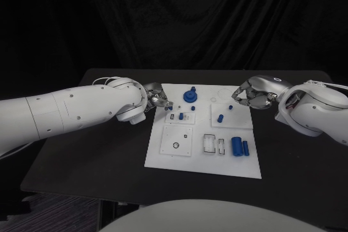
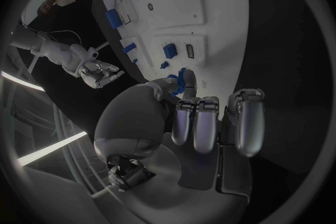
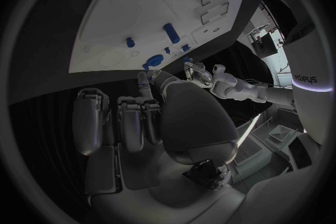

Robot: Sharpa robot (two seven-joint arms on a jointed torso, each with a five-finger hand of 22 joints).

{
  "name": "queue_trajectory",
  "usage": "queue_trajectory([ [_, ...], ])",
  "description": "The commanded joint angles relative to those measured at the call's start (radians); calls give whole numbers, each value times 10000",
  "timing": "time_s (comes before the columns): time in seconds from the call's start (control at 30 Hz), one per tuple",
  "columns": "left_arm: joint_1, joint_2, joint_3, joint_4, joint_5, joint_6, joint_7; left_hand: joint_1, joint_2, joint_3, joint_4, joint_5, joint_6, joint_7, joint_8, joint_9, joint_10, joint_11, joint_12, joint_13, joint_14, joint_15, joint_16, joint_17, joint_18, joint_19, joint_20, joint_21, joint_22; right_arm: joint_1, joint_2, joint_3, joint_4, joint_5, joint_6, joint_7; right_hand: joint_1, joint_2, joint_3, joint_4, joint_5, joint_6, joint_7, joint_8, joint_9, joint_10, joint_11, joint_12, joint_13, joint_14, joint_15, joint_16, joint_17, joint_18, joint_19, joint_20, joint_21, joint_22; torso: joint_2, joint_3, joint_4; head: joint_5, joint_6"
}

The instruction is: Assemble the parts on the task board

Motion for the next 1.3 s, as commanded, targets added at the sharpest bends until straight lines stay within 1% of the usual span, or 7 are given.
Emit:
queue_trajectory([
  [0.03, -34, -68, 7, 200, -681, -469, 83, -85, 35, 391, -328, 31, 131, -89, 56, -11, 1057, -51, -6, 2628, 1038, -84, 65, 2633, 39, 377, -76, 18, 2187, -21, -19, 7, 27, -17, -98, -107, -98, -10, 55, 9, 49, -24, -45, -70, -12, 1041, -26, 27, 2633, 1060, -2, 29, 2634, 75, 243, -10, -42, 2112, -2, -1, -13, 10, -2],
  [0.17, -140, -169, 7, 366, -854, -378, 37, -102, 56, 411, -329, 72, 142, -91, 60, -6, 1057, -54, -6, 2628, 1038, -89, 65, 2633, 38, 381, -81, 22, 2188, -21, -12, 7, 25, -17, -108, -112, -100, -14, 56, 6, 49, -33, -45, -75, -14, 1041, -26, 27, 2633, 1060, -3, 29, 2634, 74, 245, -10, -38, 2114, -13, 14, -7, 25, -2],
  [0.37, -353, -232, 7, 427, -938, -456, 17, -136, 73, 416, -314, 87, 154, -88, 65, -1, 1057, -54, -6, 2628, 1038, -92, 65, 2633, 35, 387, -84, 33, 2192, -21, -18, 7, 23, -17, -110, -115, -100, -14, 56, 6, 49, -33, -45, -75, -14, 1041, -26, 27, 2633, 1060, -3, 29, 2634, 74, 245, -10, -38, 2114, -3, -5, 2, -4, -2],
  [0.53, -509, -216, 7, 391, -1316, -669, 84, -143, 85, 427, -317, 109, 160, -92, 68, 3, 1057, -57, -6, 2628, 1038, -93, 65, 2633, 32, 394, -86, 46, 2196, -22, -27, 7, 26, -17, -108, -113, -108, -18, 59, 2, 48, -44, -43, -82, -17, 1041, -27, 27, 2633, 1060, -4, 29, 2634, 74, 244, -11, -42, 2113, 11, -1, -21, -11, -2],
  [0.83, -611, -201, 8, 411, -1635, -797, 145, -173, 98, 431, -306, 118, 177, -93, 74, 7, 1057, -58, -6, 2628, 1038, -96, 65, 2633, 31, 398, -89, 51, 2197, -22, -29, 7, 27, -17, -99, -119, -114, -17, 62, 1, 48, -45, -40, -82, -17, 1041, -26, 27, 2633, 1060, -4, 29, 2634, 73, 248, -12, -35, 2115, 6, 5, -8, 13, -2],
  [0.97, -682, -190, 8, 422, -1666, -909, 181, -186, 108, 435, -300, 122, 185, -94, 77, 9, 1057, -60, -6, 2628, 1038, -98, 65, 2633, 29, 402, -90, 58, 2200, -23, -15, 7, 19, -17, -101, -109, -114, -17, 62, 1, 48, -45, -40, -82, -17, 1041, -26, 27, 2633, 1060, -4, 29, 2634, 73, 248, -12, -35, 2115, 2, -7, 6, -10, -2],
  [1.3, -745, -160, 8, 401, -1683, -867, 156, -204, 124, 446, -295, 132, 196, -98, 80, 12, 1057, -63, -6, 2628, 1038, -101, 65, 2633, 29, 405, -93, 61, 2200, -24, -15, 6, 11, -17, -95, -105, -118, -16, 65, 0, 48, -44, -38, -83, -16, 1041, -25, 27, 2633, 1060, -5, 29, 2634, 74, 245, -12, -42, 2113, 2, -3, -18, 29, -2],
])
